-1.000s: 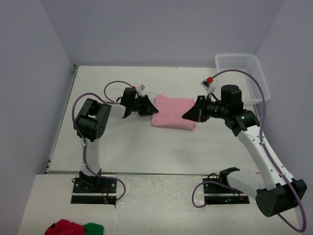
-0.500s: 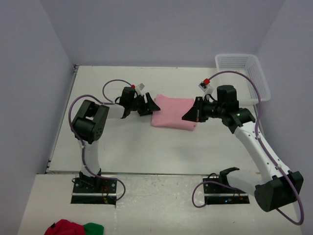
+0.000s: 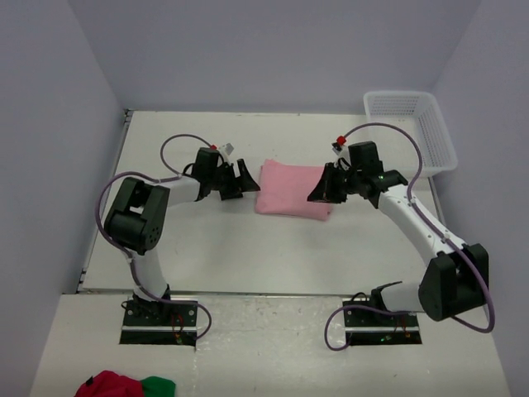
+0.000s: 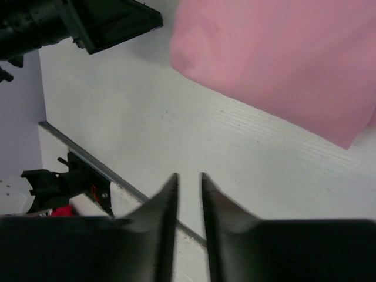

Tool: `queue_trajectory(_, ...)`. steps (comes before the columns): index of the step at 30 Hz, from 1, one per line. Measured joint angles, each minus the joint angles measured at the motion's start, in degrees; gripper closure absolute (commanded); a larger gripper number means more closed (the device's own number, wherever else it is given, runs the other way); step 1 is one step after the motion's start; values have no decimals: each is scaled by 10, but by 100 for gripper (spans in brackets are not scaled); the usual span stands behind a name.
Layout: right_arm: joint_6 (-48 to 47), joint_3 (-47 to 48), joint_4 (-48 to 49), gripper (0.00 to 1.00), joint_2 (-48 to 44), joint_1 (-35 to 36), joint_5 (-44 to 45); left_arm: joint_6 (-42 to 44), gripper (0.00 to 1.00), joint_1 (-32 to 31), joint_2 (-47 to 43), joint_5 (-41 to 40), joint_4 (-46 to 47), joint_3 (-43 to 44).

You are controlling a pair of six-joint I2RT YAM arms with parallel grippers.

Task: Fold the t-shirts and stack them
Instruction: Smooth out wrinkles on the folded tshirt

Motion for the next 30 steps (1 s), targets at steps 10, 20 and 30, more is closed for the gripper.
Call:
queue_trajectory(10, 16, 18, 30, 40, 132, 0, 5, 9, 16, 12, -47, 30, -35, -50)
queue_trajectory(20, 30, 20, 46, 30, 187, -47, 73, 18, 20, 48, -98, 42, -52, -64)
queue_trajectory(30, -1, 57, 20, 32, 239, -77, 133, 19, 19, 38, -120, 74, -52, -24)
